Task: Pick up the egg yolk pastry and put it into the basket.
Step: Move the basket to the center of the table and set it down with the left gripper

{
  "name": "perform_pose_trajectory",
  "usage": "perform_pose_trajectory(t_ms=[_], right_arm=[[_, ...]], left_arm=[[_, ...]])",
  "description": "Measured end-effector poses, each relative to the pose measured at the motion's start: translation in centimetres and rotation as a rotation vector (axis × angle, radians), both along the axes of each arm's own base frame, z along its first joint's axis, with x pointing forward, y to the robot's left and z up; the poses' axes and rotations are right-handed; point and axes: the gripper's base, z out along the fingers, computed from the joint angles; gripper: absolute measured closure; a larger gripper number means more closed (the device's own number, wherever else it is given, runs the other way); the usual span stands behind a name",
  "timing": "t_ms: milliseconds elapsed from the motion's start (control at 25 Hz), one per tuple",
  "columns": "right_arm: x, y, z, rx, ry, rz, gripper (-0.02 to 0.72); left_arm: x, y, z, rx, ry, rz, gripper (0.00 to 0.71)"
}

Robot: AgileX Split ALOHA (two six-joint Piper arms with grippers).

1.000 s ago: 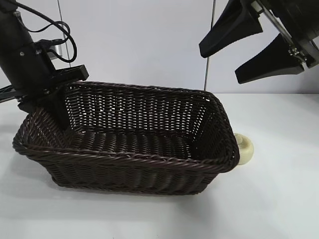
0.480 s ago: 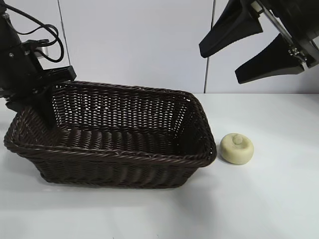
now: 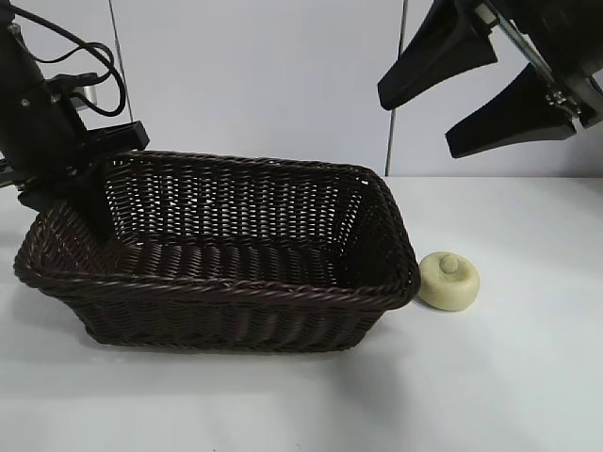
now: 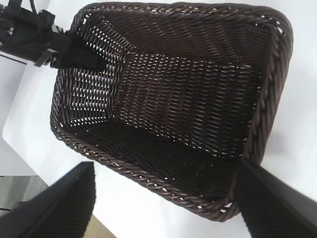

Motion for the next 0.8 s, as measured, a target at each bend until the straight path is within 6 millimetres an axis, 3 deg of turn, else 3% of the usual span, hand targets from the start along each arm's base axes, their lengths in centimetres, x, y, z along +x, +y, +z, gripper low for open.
perform_pose_trajectory(t_ms=[120, 320, 400, 520, 560, 640, 800], right_arm=[[0.0, 0.0, 0.0, -0.001, 0.0, 0.0, 0.143], [0.0, 0.0, 0.0, -0.001, 0.0, 0.0, 0.143], [0.0, 0.0, 0.0, -0.001, 0.0, 0.0, 0.143], [0.0, 0.0, 0.0, -0.001, 0.0, 0.0, 0.143], [0.0, 0.0, 0.0, -0.001, 0.0, 0.0, 0.143], [0.0, 0.0, 0.0, -0.001, 0.0, 0.0, 0.143], [0.1, 0.0, 0.0, -0.002, -0.008, -0.008, 0.143]], left_arm=[[0.1, -0.1, -1.2, 0.0, 0.032, 0.003, 0.613], [0.1, -0.1, -1.2, -0.003, 0.033, 0.006, 0.599], [0.2, -0.1, -1.1, -0.005, 0.03, 0.006, 0.506], [0.6, -0.2, -0.5, -0.012, 0.019, 0.003, 0.246], [0.7, -0.3, -0.2, -0.009, 0.017, -0.006, 0.198], [1.0, -0.3, 0.7, -0.001, 0.021, -0.03, 0.141], [1.6, -0.4, 3.3, -0.006, 0.018, -0.067, 0.113]])
